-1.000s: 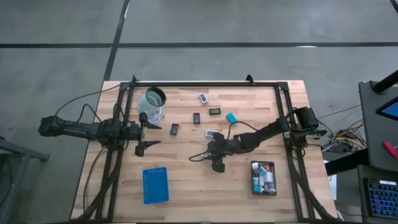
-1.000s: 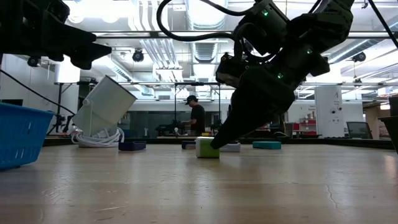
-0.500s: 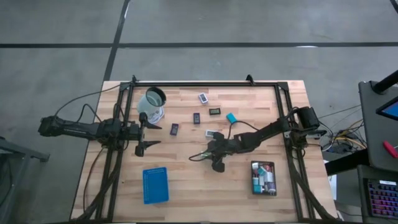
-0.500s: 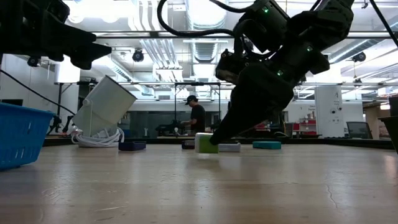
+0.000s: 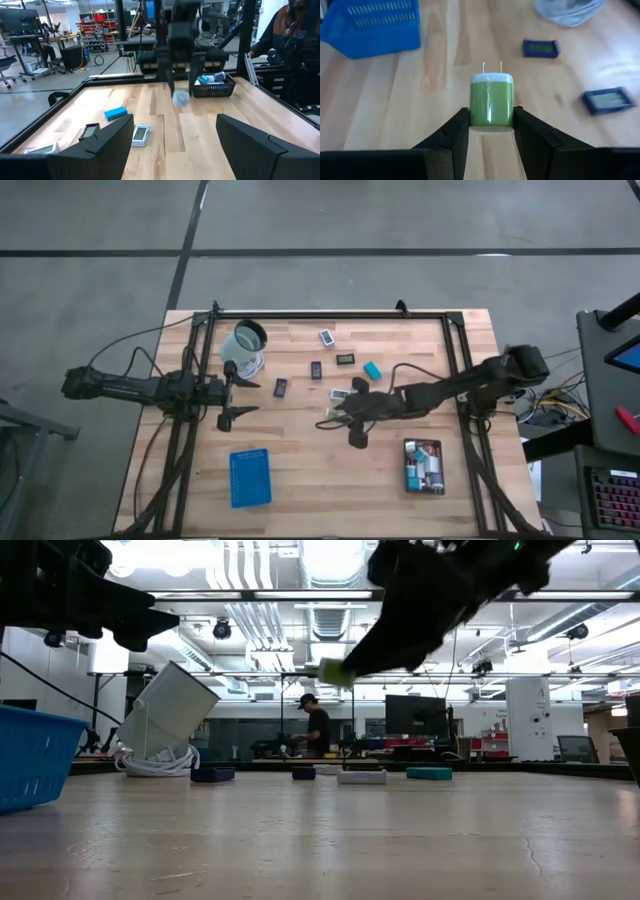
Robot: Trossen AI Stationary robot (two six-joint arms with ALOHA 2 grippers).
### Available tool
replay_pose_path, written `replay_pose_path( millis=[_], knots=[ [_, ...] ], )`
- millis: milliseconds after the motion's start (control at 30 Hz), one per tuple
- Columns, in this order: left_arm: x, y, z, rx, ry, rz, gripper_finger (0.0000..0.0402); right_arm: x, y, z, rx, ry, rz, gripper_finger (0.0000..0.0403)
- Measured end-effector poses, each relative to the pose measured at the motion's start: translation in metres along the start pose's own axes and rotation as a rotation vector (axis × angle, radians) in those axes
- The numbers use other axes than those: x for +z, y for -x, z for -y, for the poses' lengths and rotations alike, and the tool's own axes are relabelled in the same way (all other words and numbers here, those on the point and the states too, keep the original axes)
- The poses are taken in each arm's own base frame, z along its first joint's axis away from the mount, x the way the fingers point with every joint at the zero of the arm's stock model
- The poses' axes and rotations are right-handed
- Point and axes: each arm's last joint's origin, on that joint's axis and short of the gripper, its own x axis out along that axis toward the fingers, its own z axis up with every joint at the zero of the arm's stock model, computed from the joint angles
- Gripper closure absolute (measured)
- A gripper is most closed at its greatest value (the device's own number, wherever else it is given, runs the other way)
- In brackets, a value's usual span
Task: Pick & Place Office items
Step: Put the green charger adapter into the black bin
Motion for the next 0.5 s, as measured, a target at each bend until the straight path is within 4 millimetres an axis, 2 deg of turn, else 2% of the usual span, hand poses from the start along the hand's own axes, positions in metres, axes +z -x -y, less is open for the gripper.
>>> replay_pose_path(
  millis=[300, 500],
  knots=[
    [0.0, 0.0, 0.0, -0.001, -0.001, -0.005, 0.0111, 0.016, 0.05, -0.017, -0.073, 0.121, 0.102, 0.0274],
    [-0.001, 0.0, 0.0, 0.0, 0.0, -0.007, 0.0112, 0.014, 0.086, -0.035, -0.129, 0.125, 0.131, 0.0274]
  ],
)
